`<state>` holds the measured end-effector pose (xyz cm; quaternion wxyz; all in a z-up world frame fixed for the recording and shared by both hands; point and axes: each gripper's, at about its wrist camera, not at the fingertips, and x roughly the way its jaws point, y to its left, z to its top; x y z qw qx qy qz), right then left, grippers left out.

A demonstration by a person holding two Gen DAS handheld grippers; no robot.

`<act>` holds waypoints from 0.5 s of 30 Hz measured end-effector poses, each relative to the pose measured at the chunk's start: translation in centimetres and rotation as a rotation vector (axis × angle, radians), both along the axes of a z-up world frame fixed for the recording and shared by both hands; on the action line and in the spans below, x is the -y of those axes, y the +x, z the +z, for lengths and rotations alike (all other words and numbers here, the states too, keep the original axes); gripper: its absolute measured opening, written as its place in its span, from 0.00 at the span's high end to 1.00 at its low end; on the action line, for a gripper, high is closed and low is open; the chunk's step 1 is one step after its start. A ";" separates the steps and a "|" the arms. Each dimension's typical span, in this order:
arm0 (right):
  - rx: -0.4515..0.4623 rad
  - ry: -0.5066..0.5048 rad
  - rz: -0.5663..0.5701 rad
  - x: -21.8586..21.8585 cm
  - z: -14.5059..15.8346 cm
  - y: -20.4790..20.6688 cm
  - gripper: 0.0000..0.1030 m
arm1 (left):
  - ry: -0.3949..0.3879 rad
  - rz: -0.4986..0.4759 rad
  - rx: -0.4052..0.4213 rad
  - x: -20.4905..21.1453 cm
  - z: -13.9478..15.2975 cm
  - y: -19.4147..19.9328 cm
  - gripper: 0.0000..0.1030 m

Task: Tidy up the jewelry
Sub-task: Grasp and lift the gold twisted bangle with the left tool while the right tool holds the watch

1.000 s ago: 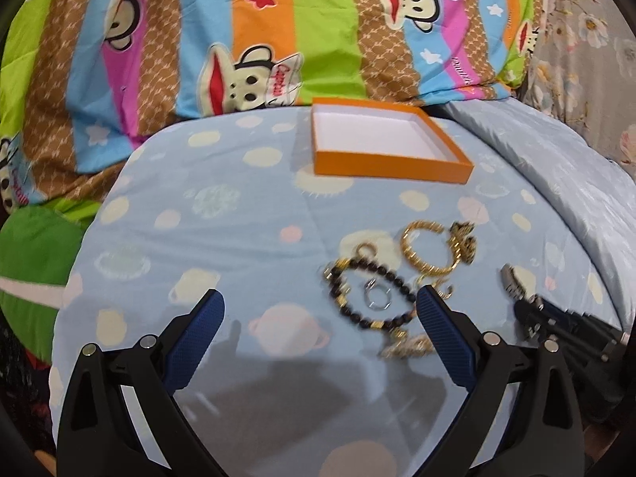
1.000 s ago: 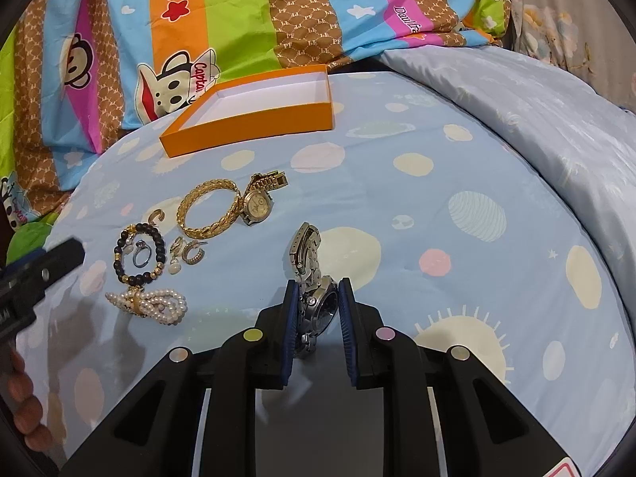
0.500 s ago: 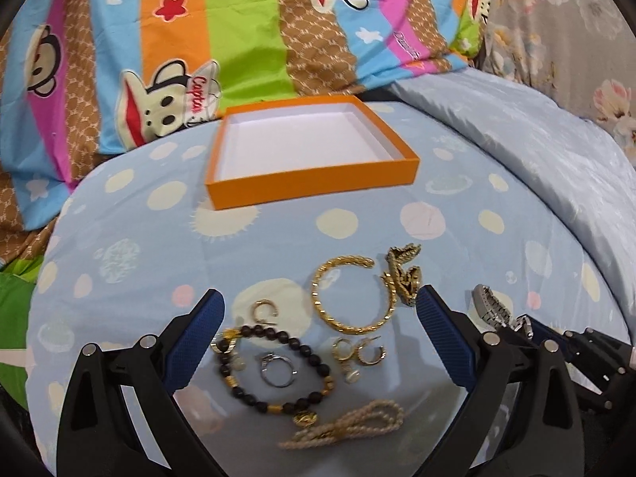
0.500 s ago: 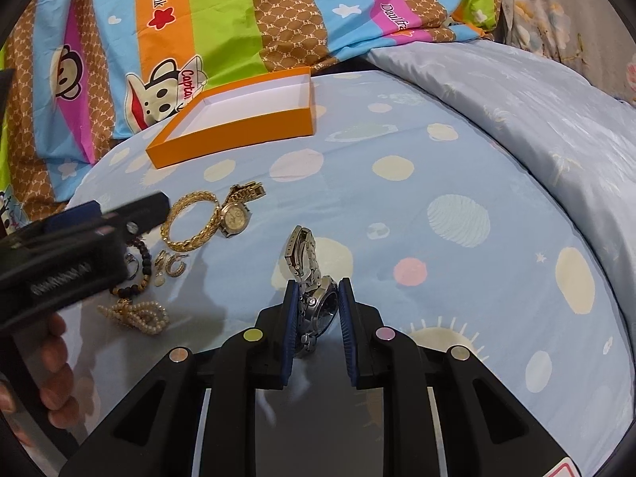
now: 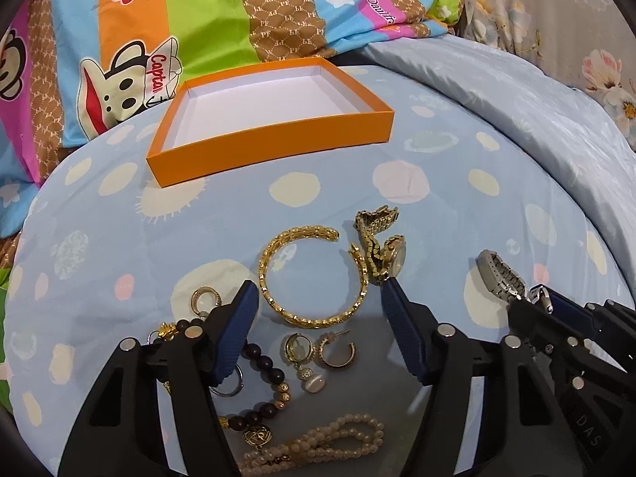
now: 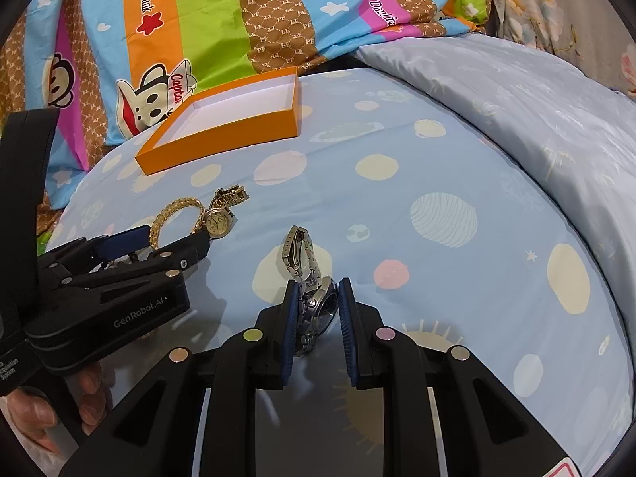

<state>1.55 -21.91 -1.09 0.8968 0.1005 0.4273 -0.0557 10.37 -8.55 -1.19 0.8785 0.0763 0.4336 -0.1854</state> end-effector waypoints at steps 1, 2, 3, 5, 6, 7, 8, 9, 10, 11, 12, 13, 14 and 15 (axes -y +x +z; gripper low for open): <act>0.000 0.001 0.000 0.0 0.0 0.0 0.82 | -0.002 -0.002 0.001 0.0 0.0 0.0 0.49; 0.000 0.000 0.000 0.0 0.0 0.0 0.82 | -0.005 -0.002 0.001 -0.1 0.0 0.0 0.49; 0.000 0.000 0.000 0.0 0.0 0.0 0.82 | -0.010 -0.003 0.000 -0.1 0.0 0.0 0.49; 0.001 0.000 0.000 0.0 0.0 0.0 0.82 | -0.019 -0.004 0.000 -0.3 0.1 0.0 0.49; 0.001 0.000 0.000 0.0 0.0 0.0 0.82 | -0.024 -0.006 0.000 -0.3 0.1 0.0 0.50; 0.001 0.000 0.000 0.0 0.0 0.0 0.82 | -0.026 -0.005 0.002 -0.3 0.2 0.0 0.50; 0.001 -0.001 0.001 0.0 0.0 0.1 0.82 | -0.032 -0.006 0.004 -0.4 0.3 0.0 0.50; 0.002 -0.003 0.003 0.0 0.1 0.0 0.82 | -0.037 -0.004 0.008 -0.5 0.4 -0.1 0.50; 0.005 -0.004 0.004 0.0 0.2 0.0 0.82 | -0.041 -0.001 0.011 -0.6 0.6 -0.1 0.50; 0.009 -0.007 0.006 -0.1 0.3 0.0 0.82 | -0.048 -0.002 0.014 -0.8 0.8 -0.2 0.50; 0.013 -0.009 0.008 -0.1 0.5 0.0 0.82 | -0.053 -0.001 0.018 -0.9 1.1 -0.4 0.50; 0.017 -0.011 0.010 -0.1 0.7 0.0 0.82 | -0.056 0.001 0.023 -1.0 1.4 -0.5 0.50; 0.024 -0.013 0.012 -0.2 1.0 0.0 0.82 | -0.061 0.002 0.029 -1.1 1.7 -0.6 0.50; 0.030 -0.014 0.016 -0.2 1.2 0.0 0.82 | -0.070 0.006 0.037 -1.4 2.2 -0.8 0.50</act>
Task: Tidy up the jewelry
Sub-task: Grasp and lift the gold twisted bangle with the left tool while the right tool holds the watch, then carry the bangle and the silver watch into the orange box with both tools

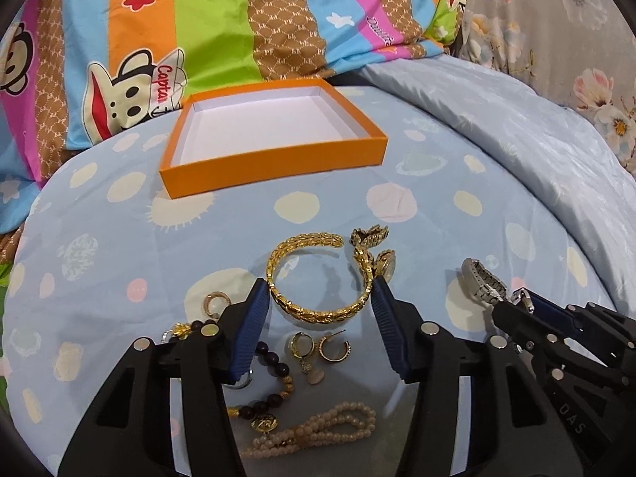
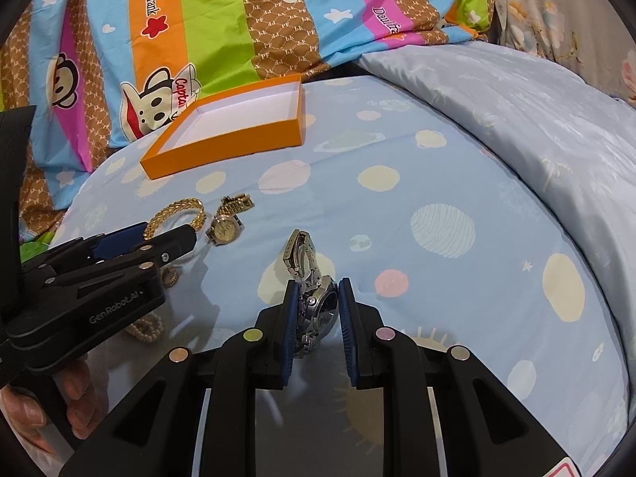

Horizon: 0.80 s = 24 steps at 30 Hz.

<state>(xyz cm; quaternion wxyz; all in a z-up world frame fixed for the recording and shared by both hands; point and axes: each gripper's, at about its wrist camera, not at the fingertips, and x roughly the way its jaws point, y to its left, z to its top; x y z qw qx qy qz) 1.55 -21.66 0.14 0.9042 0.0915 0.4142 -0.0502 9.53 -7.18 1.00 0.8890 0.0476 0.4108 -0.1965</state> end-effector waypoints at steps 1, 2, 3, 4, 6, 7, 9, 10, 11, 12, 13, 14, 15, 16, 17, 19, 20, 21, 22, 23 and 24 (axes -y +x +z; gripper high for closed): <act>0.006 -0.001 0.003 -0.1 0.3 0.0 0.82 | -0.010 0.002 0.006 -0.3 0.5 -0.2 0.50; 0.014 -0.003 0.007 -0.2 0.6 0.0 0.82 | -0.020 0.006 0.014 -0.6 1.0 -0.3 0.50; 0.020 -0.005 0.011 -0.3 1.0 0.1 0.82 | -0.025 0.009 0.020 -0.8 1.3 -0.4 0.50; 0.029 -0.006 0.016 -0.4 1.4 0.1 0.82 | -0.032 0.015 0.029 -1.1 1.9 -0.4 0.50; 0.044 -0.003 0.028 -0.5 2.1 0.5 0.82 | -0.046 0.019 0.041 -1.7 2.9 -0.3 0.50; 0.050 0.002 0.037 -0.5 2.4 0.8 0.82 | -0.049 0.023 0.050 -2.0 3.4 -0.2 0.50; 0.066 0.016 0.056 -0.6 3.3 1.7 0.82 | -0.050 0.030 0.067 -2.4 4.2 0.4 0.50; 0.075 0.016 0.063 -0.6 3.7 2.3 0.82 | -0.048 0.038 0.076 -2.6 4.5 0.8 0.50; 0.086 0.013 0.071 -0.7 4.1 3.0 0.82 | -0.048 0.046 0.085 -2.9 4.9 1.4 0.50; 0.096 0.009 0.077 -0.7 4.5 3.8 0.82 | -0.049 0.052 0.089 -3.1 5.1 2.0 0.50; 0.106 0.006 0.086 -0.7 5.0 4.8 0.82 | -0.048 0.061 0.095 -3.3 5.3 2.7 0.50; 0.112 0.003 0.095 -0.8 5.3 5.7 0.82 | -0.043 0.072 0.102 -3.4 5.5 3.5 0.50; 0.121 0.005 0.107 -0.8 5.7 6.9 0.82 | -0.034 0.082 0.111 -3.5 5.6 4.5 0.50; 0.126 0.008 0.119 -0.9 5.9 7.9 0.82 | -0.026 0.092 0.117 -3.6 5.8 5.6 0.50; 0.134 0.016 0.136 -0.9 6.2 9.3 0.82 | -0.022 0.097 0.122 -3.6 5.9 6.8 0.50; 0.139 0.037 0.164 -0.9 6.6 12.0 0.82 | -0.014 0.102 0.128 -3.5 5.9 8.7 0.50; 0.137 0.053 0.179 -0.8 6.6 13.8 0.82 | -0.007 0.103 0.129 -3.3 5.9 10.1 0.50; 0.135 0.071 0.191 -0.8 6.6 15.3 0.82 | -0.003 0.112 0.130 -3.1 5.8 11.2 0.50; 0.131 0.083 0.201 -0.8 6.6 16.9 0.82 | -0.003 0.110 0.129 -2.9 5.8 12.4 0.50; 0.129 0.090 0.205 -0.9 6.5 18.1 0.82 | -0.004 0.111 0.131 -2.8 5.8 13.2 0.50; 0.126 0.090 0.208 -1.0 6.4 19.5 0.82 | -0.004 0.124 0.141 -2.6 5.8 14.4 0.50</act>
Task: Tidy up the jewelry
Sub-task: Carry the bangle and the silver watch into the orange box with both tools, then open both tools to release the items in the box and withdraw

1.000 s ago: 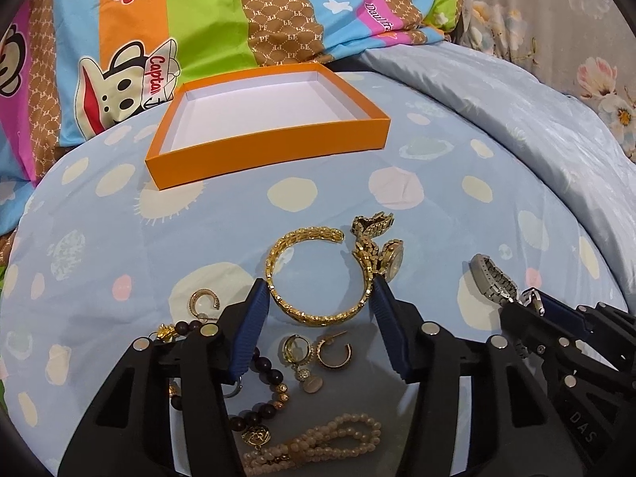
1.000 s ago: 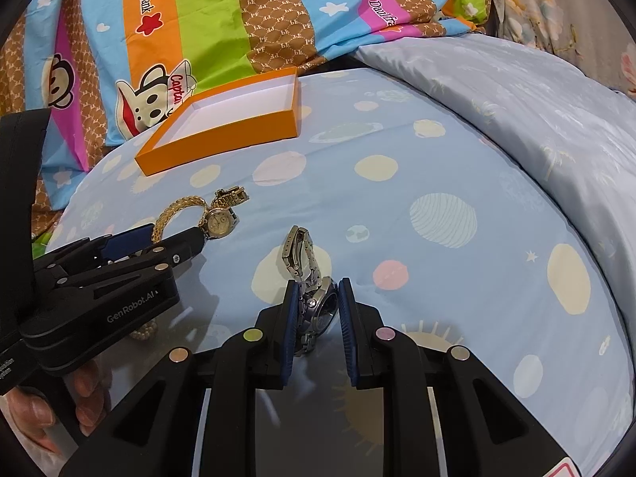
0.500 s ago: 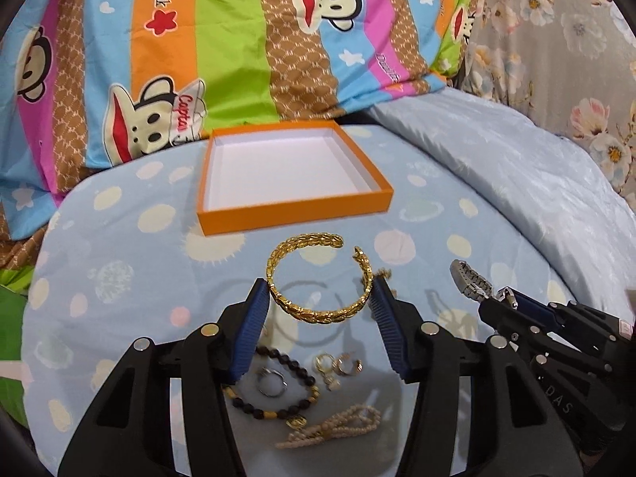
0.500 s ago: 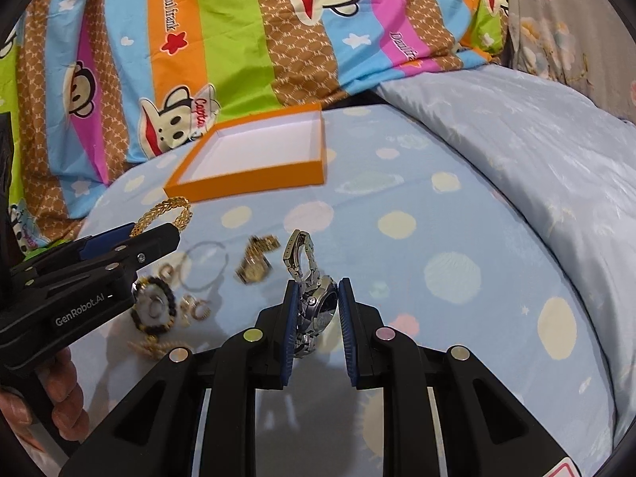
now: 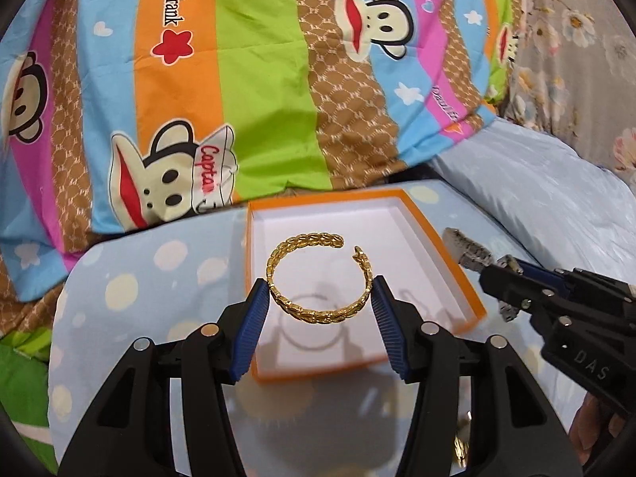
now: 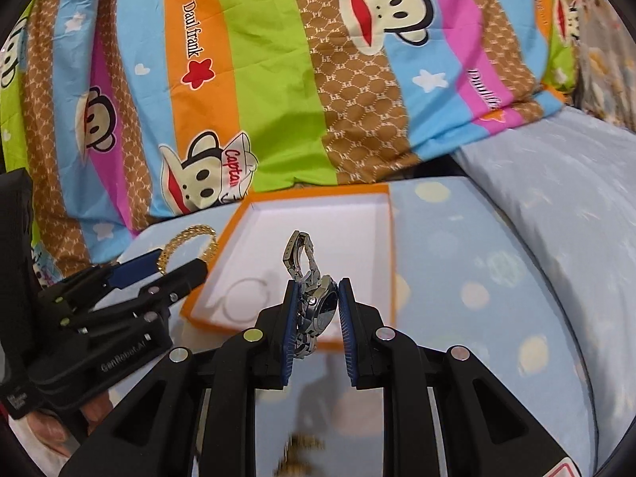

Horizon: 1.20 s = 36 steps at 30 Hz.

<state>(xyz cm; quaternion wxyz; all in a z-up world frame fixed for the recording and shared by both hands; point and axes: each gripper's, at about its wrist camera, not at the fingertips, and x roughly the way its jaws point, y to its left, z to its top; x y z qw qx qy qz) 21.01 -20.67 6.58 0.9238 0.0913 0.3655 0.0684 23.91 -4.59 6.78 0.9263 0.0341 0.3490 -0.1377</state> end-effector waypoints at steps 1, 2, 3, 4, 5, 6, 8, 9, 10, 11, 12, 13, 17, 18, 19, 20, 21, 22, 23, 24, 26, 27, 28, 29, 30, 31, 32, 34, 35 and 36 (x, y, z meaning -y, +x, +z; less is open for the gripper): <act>-0.002 -0.002 0.001 0.0 -0.1 1.2 0.82 | 0.000 -0.002 0.004 0.2 -0.1 0.8 0.50; -0.009 -0.001 0.002 -0.1 -0.4 2.6 0.82 | 0.000 -0.001 0.009 0.4 -0.1 1.6 0.50; -0.015 0.003 0.003 0.0 -0.6 3.7 0.82 | 0.001 0.006 0.010 0.6 -0.4 2.7 0.50; -0.023 0.008 0.003 0.0 -0.9 4.8 0.82 | 0.002 0.003 0.005 0.8 -0.6 3.5 0.50; -0.029 0.009 0.001 0.1 -1.2 5.6 0.82 | -0.002 0.001 -0.003 1.0 -1.0 4.6 0.50; -0.036 0.004 -0.002 0.2 -1.6 6.6 0.82 | 0.001 -0.004 -0.011 1.3 -1.4 5.3 0.50; -0.053 -0.003 -0.006 0.5 -2.3 8.3 0.82 | 0.014 -0.005 -0.024 1.7 -2.2 6.8 0.50; -0.064 -0.002 -0.005 0.6 -2.7 9.1 0.82 | 0.019 -0.006 -0.032 1.9 -2.6 7.4 0.50; -0.072 -0.001 -0.006 0.7 -3.1 9.8 0.82 | 0.022 -0.005 -0.038 2.0 -2.9 8.0 0.50; -0.080 -0.004 -0.008 0.9 -3.5 10.5 0.82 | 0.024 -0.004 -0.050 2.1 -3.4 8.7 0.50; -0.089 -0.009 -0.010 1.0 -3.8 11.2 0.82 | 0.025 -0.007 -0.059 2.3 -3.7 9.3 0.50; -0.097 -0.011 -0.010 1.0 -4.2 11.7 0.82 | 0.029 -0.006 -0.065 2.3 -3.9 9.7 0.50; -0.136 -0.026 -0.009 1.2 -5.7 13.3 0.82 | 0.046 -0.002 -0.091 2.5 -5.0 11.1 0.50; -0.144 -0.031 -0.008 1.2 -6.0 13.6 0.82 | 0.044 -0.006 -0.103 2.5 -5.3 11.3 0.50; -0.151 -0.032 -0.010 1.3 -6.3 13.8 0.81 | 0.046 -0.005 -0.109 2.5 -5.5 11.5 0.50; -0.153 -0.027 -0.010 1.4 -6.5 13.8 0.81 | 0.045 -0.007 -0.112 2.5 -5.5 11.6 0.49; -0.154 -0.018 -0.006 1.5 -6.5 13.8 0.79 | 0.044 -0.008 -0.112 2.5 -5.5 11.6 0.49; -0.145 -0.014 -0.004 1.5 -6.3 13.8 0.79 | 0.046 -0.004 -0.108 2.4 -5.5 11.6 0.47; -0.133 -0.021 -0.006 1.4 -6.1 13.7 0.78 | 0.051 0.000 -0.104 2.4 -5.4 11.6 0.44; -0.127 -0.031 -0.006 1.4 -5.9 13.6 0.75 | 0.052 0.005 -0.103 2.3 -5.4 11.6 0.39; -0.127 -0.035 -0.001 1.2 -6.0 13.5 0.74 | 0.050 0.014 -0.108 2.1 -5.5 11.6 0.37; -0.128 -0.034 0.000 1.2 -6.0 13.5 0.74 | 0.044 0.015 -0.113 2.0 -5.5 11.6 0.37; -0.127 -0.035 0.001 1.1 -6.0 13.4 0.74 | 0.039 0.016 -0.116 1.9 -5.5 11.6 0.37; -0.124 -0.038 -0.001 1.1 -6.0 13.3 0.74 | 0.037 0.022 -0.117 1.8 -5.6 11.6 0.37; -0.123 -0.043 -0.003 1.0 -6.0 13.2 0.74 | 0.034 0.023 -0.119 1.8 -5.6 11.6 0.37; -0.125 -0.046 -0.005 1.0 -6.0 13.2 0.74 | 0.035 0.023 -0.123 1.7 -5.6 11.5 0.37; -0.128 -0.047 -0.006 1.0 -6.0 13.2 0.74 | 0.037 0.024 -0.126 1.7 -5.7 11.5 0.37; -0.133 -0.053 -0.010 1.0 -6.2 13.1 0.74 | 0.037 0.021 -0.129 1.7 -5.7 11.3 0.37; -0.134 -0.055 -0.010 1.0 -6.3 13.1 0.74 | 0.042 0.022 -0.130 1.8 -5.8 11.2 0.37; -0.135 -0.056 -0.012 1.0 -6.3 13.0 0.74 | 0.046 0.021 -0.130 1.9 -5.9 11.1 0.37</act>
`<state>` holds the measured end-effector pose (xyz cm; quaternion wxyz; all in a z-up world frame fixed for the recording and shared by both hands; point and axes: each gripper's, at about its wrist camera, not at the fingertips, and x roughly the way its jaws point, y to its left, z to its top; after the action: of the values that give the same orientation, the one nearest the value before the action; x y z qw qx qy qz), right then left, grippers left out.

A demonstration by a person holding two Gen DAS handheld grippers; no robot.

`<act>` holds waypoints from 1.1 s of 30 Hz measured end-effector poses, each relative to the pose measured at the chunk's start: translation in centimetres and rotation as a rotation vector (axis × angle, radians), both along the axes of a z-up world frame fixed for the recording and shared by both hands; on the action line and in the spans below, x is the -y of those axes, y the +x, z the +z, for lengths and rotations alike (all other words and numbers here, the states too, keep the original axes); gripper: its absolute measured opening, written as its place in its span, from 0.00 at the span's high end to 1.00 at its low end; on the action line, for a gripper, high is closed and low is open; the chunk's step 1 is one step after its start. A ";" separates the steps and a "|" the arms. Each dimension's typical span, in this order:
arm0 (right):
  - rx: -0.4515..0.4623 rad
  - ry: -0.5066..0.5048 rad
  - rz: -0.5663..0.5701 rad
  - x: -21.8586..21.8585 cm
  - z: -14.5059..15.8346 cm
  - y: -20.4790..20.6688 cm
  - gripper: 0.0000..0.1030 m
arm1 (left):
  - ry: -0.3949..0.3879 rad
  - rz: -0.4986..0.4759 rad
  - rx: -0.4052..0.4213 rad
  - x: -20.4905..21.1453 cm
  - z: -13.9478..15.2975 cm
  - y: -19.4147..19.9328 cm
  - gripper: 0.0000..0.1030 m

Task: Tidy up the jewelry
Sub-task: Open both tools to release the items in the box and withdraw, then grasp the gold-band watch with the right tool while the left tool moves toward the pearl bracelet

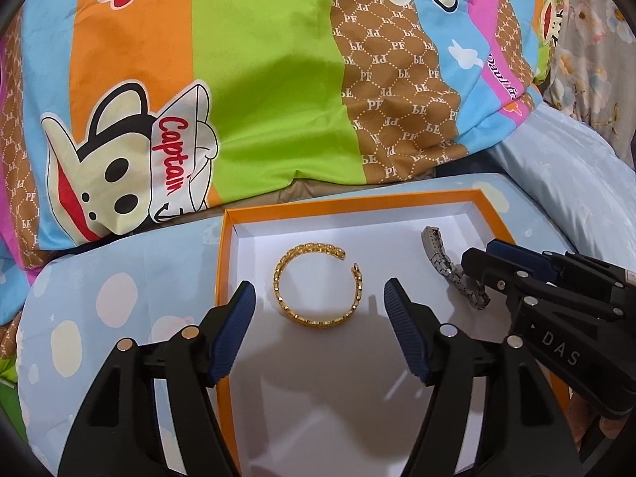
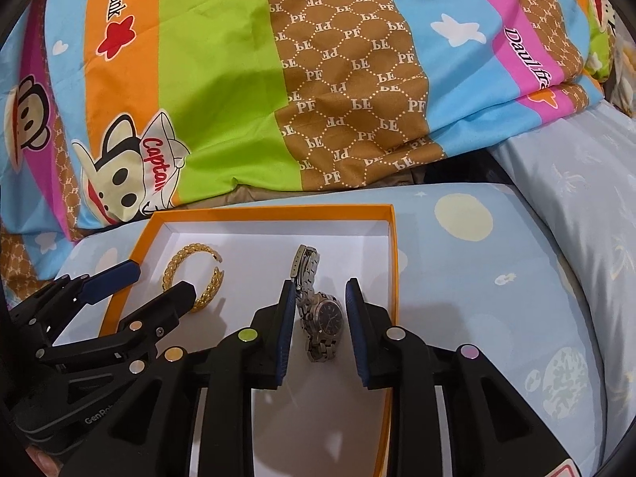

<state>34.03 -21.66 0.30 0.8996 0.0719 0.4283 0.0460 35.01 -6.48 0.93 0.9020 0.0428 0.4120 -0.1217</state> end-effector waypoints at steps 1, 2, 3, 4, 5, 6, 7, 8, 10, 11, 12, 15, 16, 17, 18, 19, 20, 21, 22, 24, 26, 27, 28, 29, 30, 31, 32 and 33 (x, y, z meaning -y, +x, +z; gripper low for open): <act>0.000 -0.006 -0.007 0.0 0.0 0.0 0.74 | 0.011 0.007 0.002 0.1 0.0 0.0 0.37; 0.003 -0.011 -0.012 0.1 0.0 0.0 0.74 | 0.016 0.013 0.004 0.1 0.0 -0.1 0.37; 0.005 -0.014 -0.017 0.1 0.0 -0.1 0.73 | 0.018 0.015 0.006 0.1 0.1 -0.1 0.37; 0.009 -0.019 -0.025 0.1 0.1 -0.1 0.69 | 0.019 0.021 0.008 0.1 0.2 -0.2 0.36; 0.013 -0.023 -0.033 0.2 0.2 -0.2 0.67 | 0.019 0.026 0.011 0.0 0.3 -0.2 0.36; 0.017 -0.023 -0.037 0.2 0.2 -0.2 0.64 | 0.016 0.031 0.014 -0.1 0.4 -0.3 0.35; 0.018 -0.024 -0.039 0.3 0.2 -0.3 0.63 | 0.015 0.032 0.014 -0.2 0.5 -0.3 0.32; 0.018 -0.026 -0.038 0.3 0.2 -0.4 0.63 | 0.018 0.036 0.010 -0.2 0.4 -0.2 0.32; 0.020 -0.014 -0.030 0.3 0.2 -0.7 0.62 | 0.021 0.032 0.000 -0.2 0.3 -0.3 0.32; 0.026 -0.005 -0.029 0.3 0.4 -1.1 0.62 | 0.019 0.029 0.000 -0.3 0.3 -0.4 0.32; 0.034 0.002 -0.027 0.3 0.5 -1.5 0.62 | 0.018 0.028 0.003 -0.3 0.3 -0.7 0.32; 0.061 0.007 -0.016 0.1 1.4 -3.6 0.62 | -0.027 0.024 0.031 -1.0 1.4 -2.1 0.32; 0.070 0.010 -0.010 0.0 1.7 -4.5 0.62 | -0.043 0.025 0.044 -1.4 1.9 -2.8 0.31; 0.080 0.011 0.000 -0.1 2.1 -5.7 0.62 | -0.056 0.026 0.054 -1.6 2.4 -3.4 0.31; 0.087 0.008 0.006 -0.2 2.5 -6.8 0.62 | -0.064 0.028 0.071 -2.1 3.1 -4.4 0.31; 0.093 0.003 0.009 -0.3 2.8 -7.7 0.62 | -0.066 0.030 0.083 -2.3 3.6 -5.2 0.31; 0.103 -0.002 0.013 -0.3 3.2 -9.1 0.63 | -0.071 0.030 0.093 -2.7 4.0 -6.1 0.30; 0.108 -0.004 0.018 -0.4 3.5 -10.5 0.62 | -0.079 0.028 0.101 -3.2 4.4 -7.4 0.27; 0.111 -0.005 0.021 -0.4 3.7 -11.8 0.61 | -0.085 0.030 0.108 -3.7 4.6 -8.5 0.24; 0.110 -0.003 0.025 -0.4 4.0 -14.7 0.56 | -0.087 0.036 0.110 -4.8 4.8 -11.0 0.22; 0.104 0.004 0.027 -0.6 3.7 -17.6 0.53 | -0.083 0.040 0.104 -5.9 4.7 -13.4 0.22; 0.097 0.004 0.022 -0.7 3.4 -18.7 0.51 | -0.086 0.047 0.103 -6.4 4.6 -14.5 0.22; 0.087 0.002 0.019 -1.0 3.0 -19.7 0.51 | -0.086 0.052 0.102 -6.7 4.4 -15.3 0.21; 0.072 0.003 0.018 -1.3 2.4 -21.0 0.51 | -0.080 0.057 0.101 -7.1 4.2 -16.3 0.21; 0.062 0.005 0.018 -1.6 1.9 -21.8 0.51 | -0.070 0.068 0.097 -7.6 3.9 -17.6 0.21; 0.050 0.009 0.014 -1.9 1.4 -22.6 0.50 | -0.065 0.071 0.093 -7.9 3.6 -18.4 0.21; 0.035 0.019 0.010 -2.3 0.7 -23.4 0.50 | -0.060 0.073 0.084 -8.2 3.2 -19.2 0.21; 0.024 0.022 0.008 -2.6 0.3 -23.9 0.50 | -0.059 0.076 0.069 -8.5 2.7 -20.1 0.21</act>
<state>10.13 -19.10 0.56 0.9037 0.0796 0.4171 0.0552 14.91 2.03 3.67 0.9206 0.0049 0.3781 -0.0978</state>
